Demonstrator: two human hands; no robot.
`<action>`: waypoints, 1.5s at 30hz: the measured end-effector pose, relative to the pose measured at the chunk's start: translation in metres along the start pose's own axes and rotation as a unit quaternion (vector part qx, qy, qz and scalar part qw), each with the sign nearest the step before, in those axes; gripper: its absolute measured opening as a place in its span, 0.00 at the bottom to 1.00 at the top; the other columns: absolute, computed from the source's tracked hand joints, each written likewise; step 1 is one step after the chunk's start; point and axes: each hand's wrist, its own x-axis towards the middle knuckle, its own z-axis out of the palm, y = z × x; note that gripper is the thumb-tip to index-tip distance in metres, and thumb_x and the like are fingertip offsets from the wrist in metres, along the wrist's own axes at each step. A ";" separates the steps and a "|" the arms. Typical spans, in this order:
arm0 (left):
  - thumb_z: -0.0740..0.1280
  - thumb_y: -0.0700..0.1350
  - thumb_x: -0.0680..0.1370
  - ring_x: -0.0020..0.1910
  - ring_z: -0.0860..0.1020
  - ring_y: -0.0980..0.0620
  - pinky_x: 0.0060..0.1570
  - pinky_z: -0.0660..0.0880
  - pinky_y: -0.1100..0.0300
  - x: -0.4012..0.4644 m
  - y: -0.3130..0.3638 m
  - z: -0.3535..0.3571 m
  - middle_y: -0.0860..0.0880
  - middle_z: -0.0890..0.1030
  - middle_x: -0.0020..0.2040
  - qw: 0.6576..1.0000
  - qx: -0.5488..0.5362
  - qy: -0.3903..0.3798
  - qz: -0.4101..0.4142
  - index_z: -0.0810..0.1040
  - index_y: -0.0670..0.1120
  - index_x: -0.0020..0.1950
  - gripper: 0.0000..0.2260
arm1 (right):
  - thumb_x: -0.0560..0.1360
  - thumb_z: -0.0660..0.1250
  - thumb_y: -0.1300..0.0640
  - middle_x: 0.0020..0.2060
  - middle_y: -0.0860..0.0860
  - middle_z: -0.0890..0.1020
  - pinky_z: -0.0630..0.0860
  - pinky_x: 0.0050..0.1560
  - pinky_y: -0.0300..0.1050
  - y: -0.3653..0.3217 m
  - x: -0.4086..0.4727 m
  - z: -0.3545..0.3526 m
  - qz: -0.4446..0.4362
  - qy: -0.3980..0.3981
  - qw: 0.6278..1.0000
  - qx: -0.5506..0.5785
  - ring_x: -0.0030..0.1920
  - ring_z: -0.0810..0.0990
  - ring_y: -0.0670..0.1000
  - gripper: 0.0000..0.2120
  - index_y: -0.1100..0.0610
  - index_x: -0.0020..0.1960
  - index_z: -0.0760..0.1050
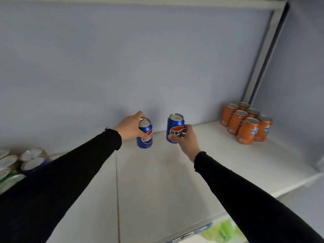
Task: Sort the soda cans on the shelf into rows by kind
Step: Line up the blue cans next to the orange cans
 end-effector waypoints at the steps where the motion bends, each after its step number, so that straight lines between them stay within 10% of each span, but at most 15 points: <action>1: 0.80 0.49 0.66 0.48 0.80 0.50 0.45 0.78 0.57 0.012 0.017 0.012 0.52 0.80 0.51 1.000 -0.009 -0.002 0.006 0.70 0.50 0.57 0.27 | 0.70 0.79 0.56 0.56 0.47 0.79 0.75 0.48 0.36 0.005 0.007 -0.023 0.002 0.012 1.000 0.000 0.52 0.79 0.46 0.31 0.55 0.68 0.68; 10: 0.80 0.47 0.67 0.49 0.80 0.48 0.51 0.80 0.50 0.111 0.141 0.115 0.50 0.81 0.51 1.000 -0.026 0.015 -0.008 0.71 0.49 0.57 0.25 | 0.72 0.76 0.62 0.55 0.50 0.80 0.76 0.54 0.44 0.060 0.084 -0.156 0.023 0.016 0.999 -0.017 0.54 0.80 0.50 0.25 0.55 0.64 0.69; 25: 0.79 0.46 0.68 0.49 0.78 0.45 0.48 0.77 0.53 0.186 0.195 0.163 0.47 0.79 0.51 0.997 0.035 0.045 -0.058 0.71 0.47 0.56 0.22 | 0.78 0.68 0.58 0.55 0.56 0.79 0.77 0.55 0.50 0.077 0.128 -0.180 0.009 0.024 1.000 -0.005 0.55 0.80 0.58 0.19 0.59 0.67 0.69; 35: 0.77 0.46 0.71 0.61 0.77 0.43 0.59 0.75 0.53 0.185 0.200 0.170 0.45 0.76 0.65 0.996 0.029 0.048 -0.065 0.68 0.46 0.72 0.33 | 0.77 0.69 0.62 0.51 0.54 0.77 0.75 0.52 0.47 0.073 0.126 -0.186 0.002 -0.006 1.000 -0.011 0.57 0.79 0.60 0.20 0.58 0.66 0.68; 45: 0.73 0.51 0.75 0.68 0.68 0.47 0.64 0.69 0.56 0.081 0.177 0.139 0.48 0.69 0.72 0.985 0.120 0.124 -0.026 0.63 0.48 0.78 0.34 | 0.77 0.69 0.65 0.76 0.55 0.66 0.61 0.76 0.51 0.068 0.038 -0.164 -0.139 -0.030 0.986 -0.089 0.75 0.64 0.55 0.33 0.59 0.78 0.59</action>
